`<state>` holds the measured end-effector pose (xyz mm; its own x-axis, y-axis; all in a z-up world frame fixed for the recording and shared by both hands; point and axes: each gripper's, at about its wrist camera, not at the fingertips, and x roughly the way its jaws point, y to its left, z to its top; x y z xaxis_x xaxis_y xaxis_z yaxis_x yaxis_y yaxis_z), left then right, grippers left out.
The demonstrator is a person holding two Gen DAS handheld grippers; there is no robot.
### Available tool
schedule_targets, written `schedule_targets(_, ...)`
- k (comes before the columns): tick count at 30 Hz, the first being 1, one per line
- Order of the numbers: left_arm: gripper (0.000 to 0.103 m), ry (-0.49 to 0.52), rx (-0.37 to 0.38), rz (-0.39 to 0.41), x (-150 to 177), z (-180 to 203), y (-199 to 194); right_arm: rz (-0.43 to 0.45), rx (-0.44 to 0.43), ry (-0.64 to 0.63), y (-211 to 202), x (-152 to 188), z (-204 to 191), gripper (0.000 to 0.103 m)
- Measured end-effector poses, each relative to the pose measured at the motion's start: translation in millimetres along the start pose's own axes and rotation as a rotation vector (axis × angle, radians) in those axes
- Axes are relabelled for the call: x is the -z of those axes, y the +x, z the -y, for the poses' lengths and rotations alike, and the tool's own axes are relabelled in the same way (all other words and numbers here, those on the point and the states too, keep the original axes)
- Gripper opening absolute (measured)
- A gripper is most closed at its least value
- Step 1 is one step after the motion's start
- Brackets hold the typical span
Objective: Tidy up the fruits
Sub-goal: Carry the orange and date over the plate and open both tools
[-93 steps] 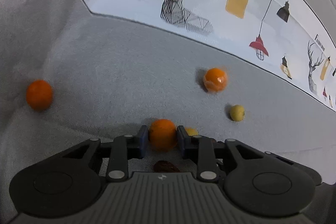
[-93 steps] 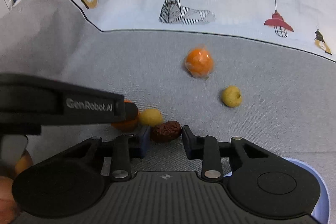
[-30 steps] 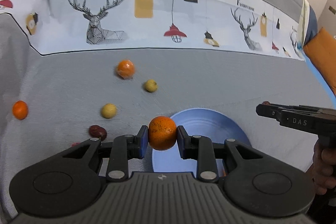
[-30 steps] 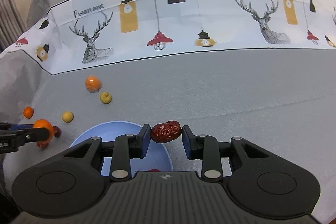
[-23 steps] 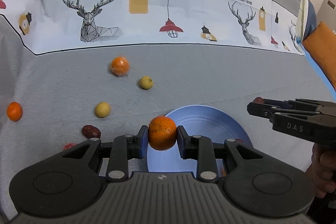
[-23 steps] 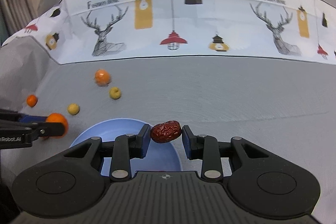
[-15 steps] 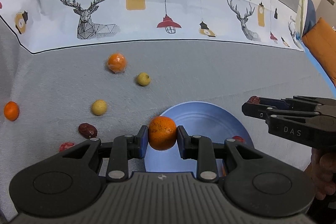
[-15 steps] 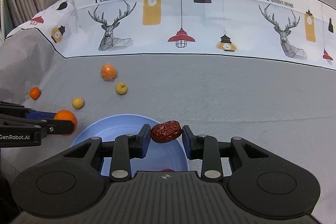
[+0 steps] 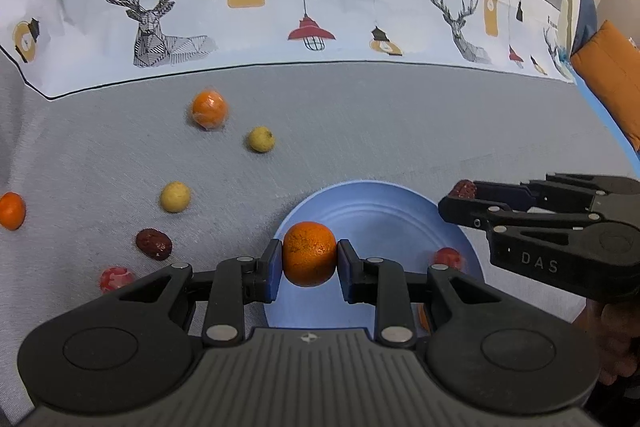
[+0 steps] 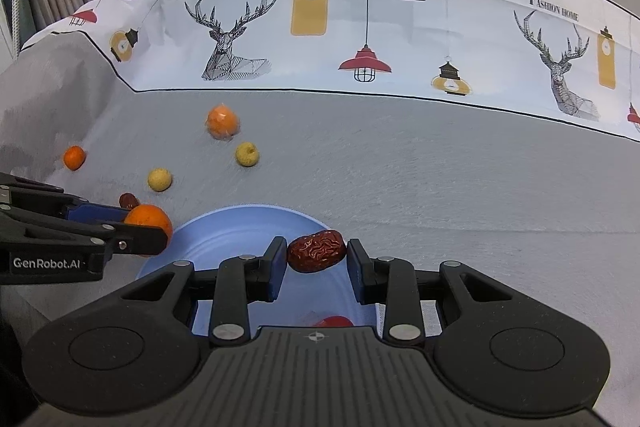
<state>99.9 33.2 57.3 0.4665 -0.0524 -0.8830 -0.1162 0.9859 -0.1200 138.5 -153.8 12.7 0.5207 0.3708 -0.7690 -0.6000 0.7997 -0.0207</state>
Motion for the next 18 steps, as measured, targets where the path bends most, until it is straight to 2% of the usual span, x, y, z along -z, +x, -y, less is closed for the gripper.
schedule_targets(18,0.032,0.035,0.037,-0.024,4.0,9.1,6.0,-0.014,0.004,-0.009,1.9,1.6,-2.3,0.034)
